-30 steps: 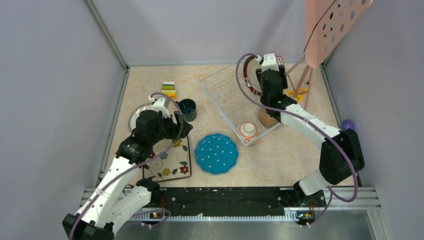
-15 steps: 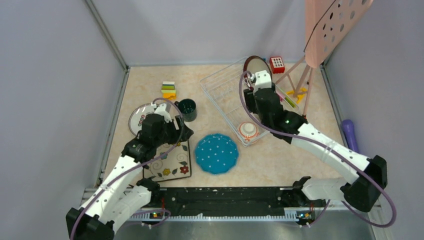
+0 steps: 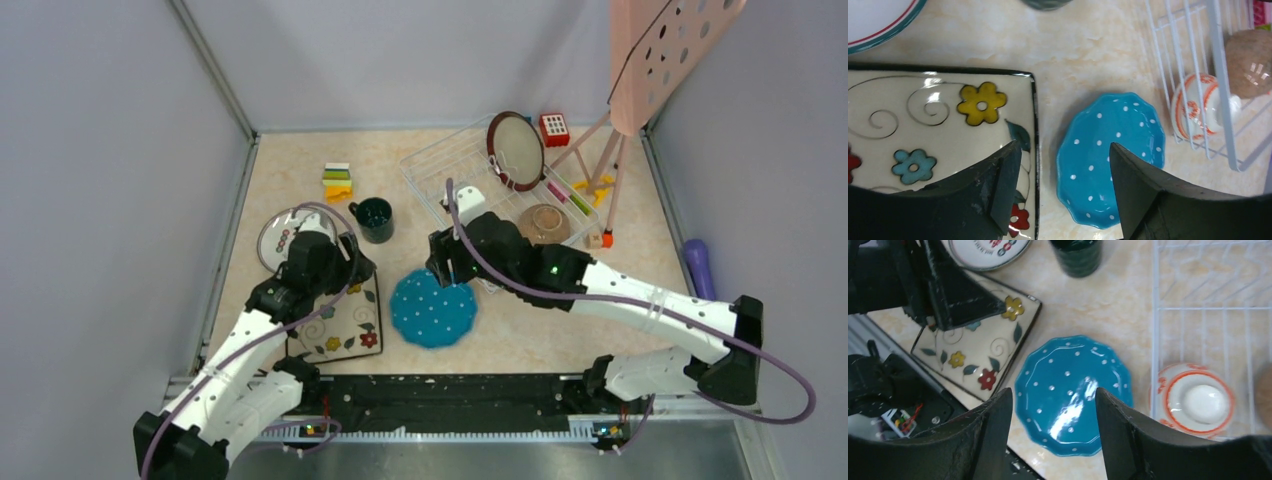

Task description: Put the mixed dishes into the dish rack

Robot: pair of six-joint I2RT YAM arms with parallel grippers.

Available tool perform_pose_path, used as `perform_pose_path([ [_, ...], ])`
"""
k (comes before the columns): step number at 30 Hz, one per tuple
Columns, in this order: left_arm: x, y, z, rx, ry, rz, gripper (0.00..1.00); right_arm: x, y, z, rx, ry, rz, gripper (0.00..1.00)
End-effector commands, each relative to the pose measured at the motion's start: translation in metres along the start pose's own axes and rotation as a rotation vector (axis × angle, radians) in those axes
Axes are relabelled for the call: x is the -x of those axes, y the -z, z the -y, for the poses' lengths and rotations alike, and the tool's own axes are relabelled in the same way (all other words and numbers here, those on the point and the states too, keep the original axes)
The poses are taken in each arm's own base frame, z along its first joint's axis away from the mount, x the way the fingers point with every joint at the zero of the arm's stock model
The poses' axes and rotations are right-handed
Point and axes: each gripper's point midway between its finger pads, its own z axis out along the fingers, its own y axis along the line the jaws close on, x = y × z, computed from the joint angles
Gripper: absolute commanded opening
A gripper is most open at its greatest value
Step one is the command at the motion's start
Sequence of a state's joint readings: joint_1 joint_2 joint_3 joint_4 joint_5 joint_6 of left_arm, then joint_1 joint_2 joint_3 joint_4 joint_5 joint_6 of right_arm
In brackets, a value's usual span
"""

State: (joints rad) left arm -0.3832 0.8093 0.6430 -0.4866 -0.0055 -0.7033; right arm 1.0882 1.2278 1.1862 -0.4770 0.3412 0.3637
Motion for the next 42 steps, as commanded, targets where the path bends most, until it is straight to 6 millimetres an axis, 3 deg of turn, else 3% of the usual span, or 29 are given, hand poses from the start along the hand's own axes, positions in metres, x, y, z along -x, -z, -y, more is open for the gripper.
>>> perform_pose_path([
  [1, 0.002, 0.001, -0.037, 0.211, 0.112, 0.041, 0.68, -0.009, -0.009, -0.042, 0.136, -0.117, -0.05, 0.61],
  [4, -0.003, 0.003, -0.043, 0.228, 0.117, 0.039, 0.65, -0.035, -0.019, -0.046, 0.145, -0.155, -0.112, 0.61],
  [8, -0.032, -0.006, -0.007, -0.041, 0.05, -0.079, 0.64, -0.061, -0.018, -0.038, 0.107, -0.163, -0.158, 0.61],
  [14, -0.07, -0.021, 0.011, -0.114, 0.0, -0.24, 0.7, -0.101, -0.003, -0.015, 0.052, -0.205, -0.216, 0.6],
  [18, -0.069, -0.035, 0.026, -0.152, -0.086, -0.192, 0.71, -0.134, 0.003, -0.002, 0.006, -0.293, -0.25, 0.59],
  [25, -0.062, -0.063, 0.031, -0.192, -0.22, -0.149, 0.74, -0.158, 0.007, 0.021, -0.14, -0.443, -0.217, 0.59],
  [29, -0.066, -0.076, 0.033, -0.189, -0.235, -0.178, 0.74, -0.16, 0.002, 0.03, -0.192, -0.41, -0.197, 0.6],
  [38, -0.067, -0.088, 0.03, -0.196, -0.266, -0.164, 0.75, -0.128, -0.021, 0.057, -0.21, -0.379, -0.152, 0.6],
  [42, -0.068, -0.094, 0.027, -0.185, -0.273, -0.178, 0.75, -0.119, -0.034, 0.08, -0.24, -0.38, -0.151, 0.6],
])
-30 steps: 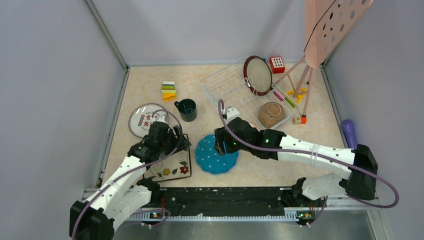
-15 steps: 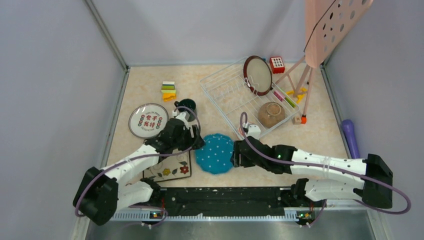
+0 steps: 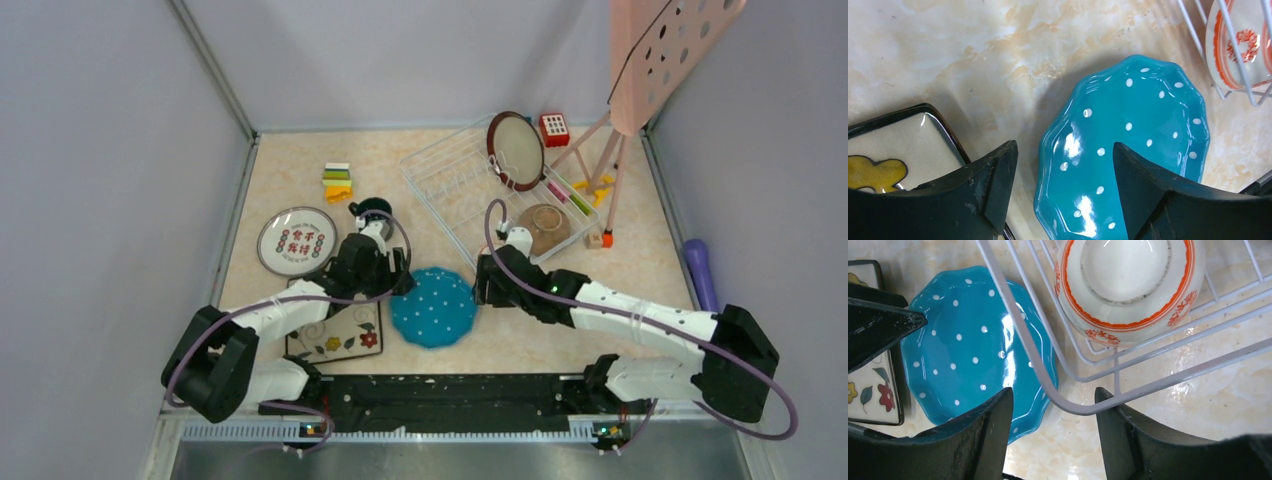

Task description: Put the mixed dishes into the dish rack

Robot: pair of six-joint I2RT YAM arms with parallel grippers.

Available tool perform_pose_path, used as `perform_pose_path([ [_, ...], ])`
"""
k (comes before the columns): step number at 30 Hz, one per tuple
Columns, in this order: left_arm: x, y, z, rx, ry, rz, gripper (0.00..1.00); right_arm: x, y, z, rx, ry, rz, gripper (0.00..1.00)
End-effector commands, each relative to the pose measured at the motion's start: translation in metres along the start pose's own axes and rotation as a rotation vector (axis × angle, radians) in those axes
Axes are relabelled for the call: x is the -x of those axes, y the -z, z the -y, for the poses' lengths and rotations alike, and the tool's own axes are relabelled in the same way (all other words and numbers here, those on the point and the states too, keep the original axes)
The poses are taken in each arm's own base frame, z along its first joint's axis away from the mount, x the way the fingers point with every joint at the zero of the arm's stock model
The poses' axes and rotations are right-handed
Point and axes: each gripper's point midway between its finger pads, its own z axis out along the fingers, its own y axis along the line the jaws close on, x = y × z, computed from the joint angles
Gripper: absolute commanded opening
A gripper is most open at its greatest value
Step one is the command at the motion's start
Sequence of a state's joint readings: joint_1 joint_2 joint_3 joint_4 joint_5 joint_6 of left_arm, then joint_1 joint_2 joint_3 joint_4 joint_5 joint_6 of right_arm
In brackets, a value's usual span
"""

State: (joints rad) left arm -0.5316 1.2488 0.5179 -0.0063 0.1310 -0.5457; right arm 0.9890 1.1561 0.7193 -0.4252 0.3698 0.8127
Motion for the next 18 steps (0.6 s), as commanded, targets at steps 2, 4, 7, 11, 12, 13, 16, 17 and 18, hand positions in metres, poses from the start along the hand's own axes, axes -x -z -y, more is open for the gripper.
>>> perform_pose_path([
  [2, 0.015, -0.009, 0.004, -0.026, -0.032, 0.03, 0.75, 0.051, -0.008, -0.008, 0.034, 0.011, 0.092, 0.6],
  [4, 0.014, -0.01, 0.005, -0.035, -0.033, 0.02, 0.75, 0.061, -0.011, -0.003, 0.028, 0.008, 0.096, 0.6],
  [7, 0.012, -0.011, 0.006, -0.042, -0.038, 0.01, 0.75, 0.076, -0.015, 0.008, 0.009, 0.004, 0.107, 0.6],
  [11, 0.01, -0.013, 0.005, -0.041, -0.046, -0.004, 0.75, 0.089, -0.017, 0.019, -0.024, 0.003, 0.126, 0.6],
  [12, 0.01, -0.014, 0.005, -0.041, -0.049, -0.009, 0.75, 0.092, -0.017, 0.022, -0.027, 0.001, 0.124, 0.6],
  [13, 0.01, -0.015, 0.005, -0.042, -0.051, -0.012, 0.75, 0.093, -0.016, 0.022, -0.024, 0.006, 0.123, 0.6],
  [16, 0.009, -0.018, 0.005, -0.038, -0.062, -0.03, 0.74, 0.094, -0.011, 0.016, 0.012, 0.018, 0.123, 0.6],
  [17, 0.009, -0.019, 0.006, -0.041, -0.068, -0.04, 0.74, 0.092, -0.009, 0.015, 0.025, 0.019, 0.114, 0.6],
  [18, 0.009, -0.021, 0.006, -0.042, -0.074, -0.052, 0.74, 0.088, -0.008, 0.013, 0.039, 0.018, 0.101, 0.6],
])
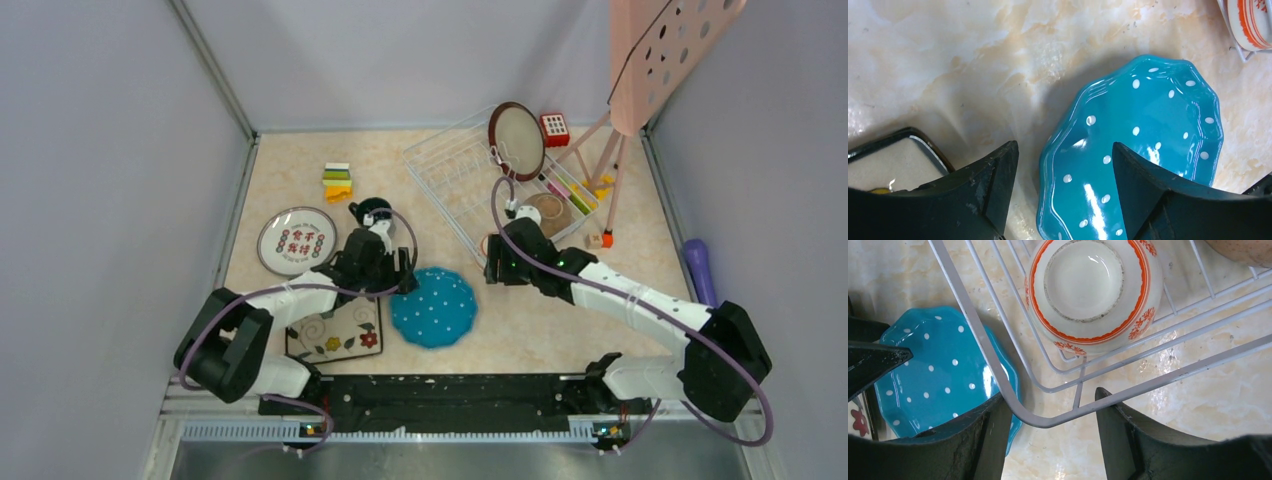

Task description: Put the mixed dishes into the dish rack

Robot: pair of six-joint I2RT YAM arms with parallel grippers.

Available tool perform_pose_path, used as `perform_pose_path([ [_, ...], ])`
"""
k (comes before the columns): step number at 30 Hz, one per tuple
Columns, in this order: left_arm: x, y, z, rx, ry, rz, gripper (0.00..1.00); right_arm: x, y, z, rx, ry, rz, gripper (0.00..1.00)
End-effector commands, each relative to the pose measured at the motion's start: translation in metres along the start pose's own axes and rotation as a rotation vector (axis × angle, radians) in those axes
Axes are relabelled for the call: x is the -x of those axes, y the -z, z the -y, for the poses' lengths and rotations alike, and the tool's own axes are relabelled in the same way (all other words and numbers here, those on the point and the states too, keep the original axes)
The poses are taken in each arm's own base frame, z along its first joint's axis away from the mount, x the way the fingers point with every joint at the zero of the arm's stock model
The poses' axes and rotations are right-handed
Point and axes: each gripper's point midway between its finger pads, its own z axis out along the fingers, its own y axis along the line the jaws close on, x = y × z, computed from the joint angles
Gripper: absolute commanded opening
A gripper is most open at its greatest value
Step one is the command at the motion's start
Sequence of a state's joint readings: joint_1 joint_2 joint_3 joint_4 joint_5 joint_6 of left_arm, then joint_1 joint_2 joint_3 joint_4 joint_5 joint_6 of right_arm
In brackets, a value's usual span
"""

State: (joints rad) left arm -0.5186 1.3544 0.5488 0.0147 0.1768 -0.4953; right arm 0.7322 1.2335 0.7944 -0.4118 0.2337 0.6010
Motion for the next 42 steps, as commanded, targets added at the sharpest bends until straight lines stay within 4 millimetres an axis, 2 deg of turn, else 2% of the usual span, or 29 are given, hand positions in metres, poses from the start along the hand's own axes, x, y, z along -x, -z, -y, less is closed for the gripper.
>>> perform_pose_path([
  [1, 0.016, -0.006, 0.01, -0.034, -0.044, 0.0, 0.73, 0.038, 0.018, -0.024, 0.11, -0.013, 0.102, 0.6],
  [4, 0.016, -0.012, 0.009, -0.028, -0.048, -0.018, 0.68, 0.019, 0.022, -0.033, 0.16, -0.033, 0.059, 0.6],
  [8, 0.003, -0.016, 0.005, -0.015, -0.031, -0.096, 0.58, -0.006, 0.028, -0.043, 0.184, -0.034, 0.022, 0.6],
  [12, -0.007, -0.016, -0.008, 0.04, -0.005, -0.113, 0.5, -0.028, 0.036, -0.047, 0.187, -0.06, -0.007, 0.6],
  [16, -0.014, -0.015, -0.011, 0.035, 0.004, -0.123, 0.4, -0.048, 0.041, -0.048, 0.19, -0.142, 0.0, 0.59],
  [18, -0.017, -0.016, -0.01, 0.026, 0.002, -0.13, 0.32, -0.057, 0.042, -0.047, 0.173, -0.185, 0.015, 0.59],
  [22, -0.015, -0.013, -0.009, 0.02, -0.008, -0.121, 0.0, -0.069, 0.038, -0.046, 0.12, -0.277, 0.013, 0.59],
  [25, -0.01, -0.008, -0.006, 0.013, -0.012, -0.093, 0.0, -0.077, 0.034, -0.047, 0.092, -0.319, -0.008, 0.59],
  [32, 0.004, 0.008, 0.013, -0.059, 0.003, -0.031, 0.0, -0.086, 0.027, -0.053, 0.146, -0.372, -0.018, 0.59],
  [42, 0.023, 0.034, 0.032, -0.105, -0.012, 0.014, 0.0, -0.076, 0.031, -0.047, 0.177, -0.427, 0.056, 0.58],
])
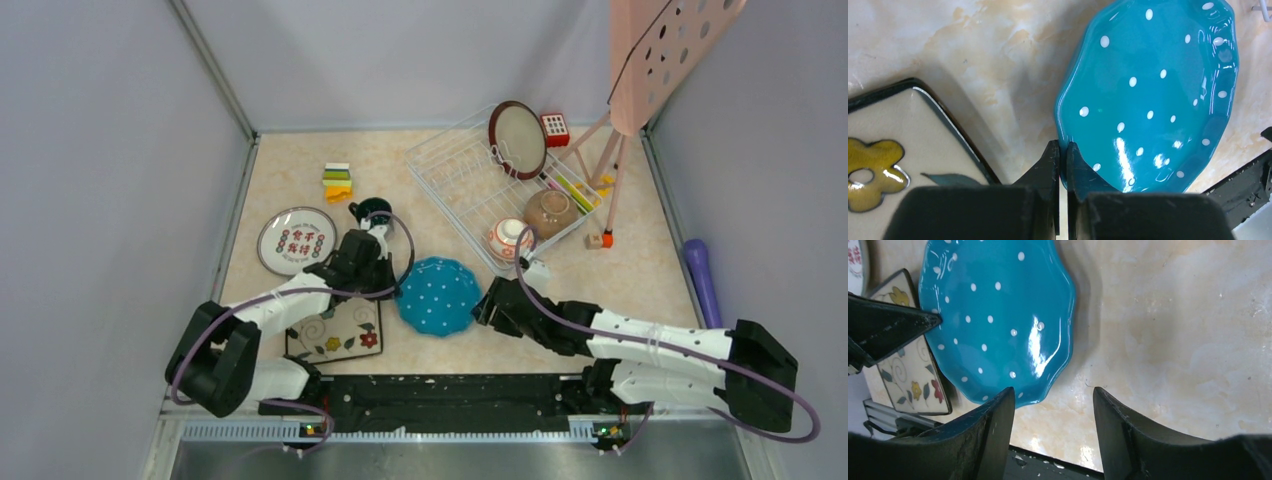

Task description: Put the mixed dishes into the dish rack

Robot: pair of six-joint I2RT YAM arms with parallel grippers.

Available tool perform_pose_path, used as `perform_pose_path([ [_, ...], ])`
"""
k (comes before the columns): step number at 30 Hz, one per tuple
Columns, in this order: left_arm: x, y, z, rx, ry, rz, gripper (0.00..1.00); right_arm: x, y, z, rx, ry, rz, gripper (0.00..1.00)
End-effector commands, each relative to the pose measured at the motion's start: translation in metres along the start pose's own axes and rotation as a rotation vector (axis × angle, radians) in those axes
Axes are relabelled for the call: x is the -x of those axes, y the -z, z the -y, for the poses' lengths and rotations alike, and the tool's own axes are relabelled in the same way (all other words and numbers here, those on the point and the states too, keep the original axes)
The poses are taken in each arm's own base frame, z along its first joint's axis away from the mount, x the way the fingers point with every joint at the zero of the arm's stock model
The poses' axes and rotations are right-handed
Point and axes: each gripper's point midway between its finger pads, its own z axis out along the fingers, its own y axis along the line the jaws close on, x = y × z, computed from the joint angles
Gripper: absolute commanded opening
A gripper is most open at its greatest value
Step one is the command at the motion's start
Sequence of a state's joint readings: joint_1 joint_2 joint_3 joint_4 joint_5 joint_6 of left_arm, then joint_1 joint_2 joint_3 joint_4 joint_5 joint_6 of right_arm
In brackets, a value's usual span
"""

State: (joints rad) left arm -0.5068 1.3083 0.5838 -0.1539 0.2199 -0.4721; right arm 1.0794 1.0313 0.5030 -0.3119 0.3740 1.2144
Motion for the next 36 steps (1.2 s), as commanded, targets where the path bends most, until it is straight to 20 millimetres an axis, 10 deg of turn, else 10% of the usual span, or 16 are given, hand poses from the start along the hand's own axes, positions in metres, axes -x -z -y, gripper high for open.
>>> perform_pose_path([
  [1, 0.034, 0.023, 0.034, -0.117, -0.02, 0.106, 0.0, 0.013, 0.005, -0.013, 0.069, -0.056, 0.071, 0.57],
  [27, 0.031, 0.045, 0.063, -0.305, 0.101, 0.13, 0.0, -0.018, -0.011, -0.046, 0.27, -0.311, -0.059, 0.57],
  [36, 0.02, 0.047, 0.064, -0.335, 0.085, 0.111, 0.0, -0.001, -0.002, -0.052, 0.313, -0.328, 0.006, 0.0],
])
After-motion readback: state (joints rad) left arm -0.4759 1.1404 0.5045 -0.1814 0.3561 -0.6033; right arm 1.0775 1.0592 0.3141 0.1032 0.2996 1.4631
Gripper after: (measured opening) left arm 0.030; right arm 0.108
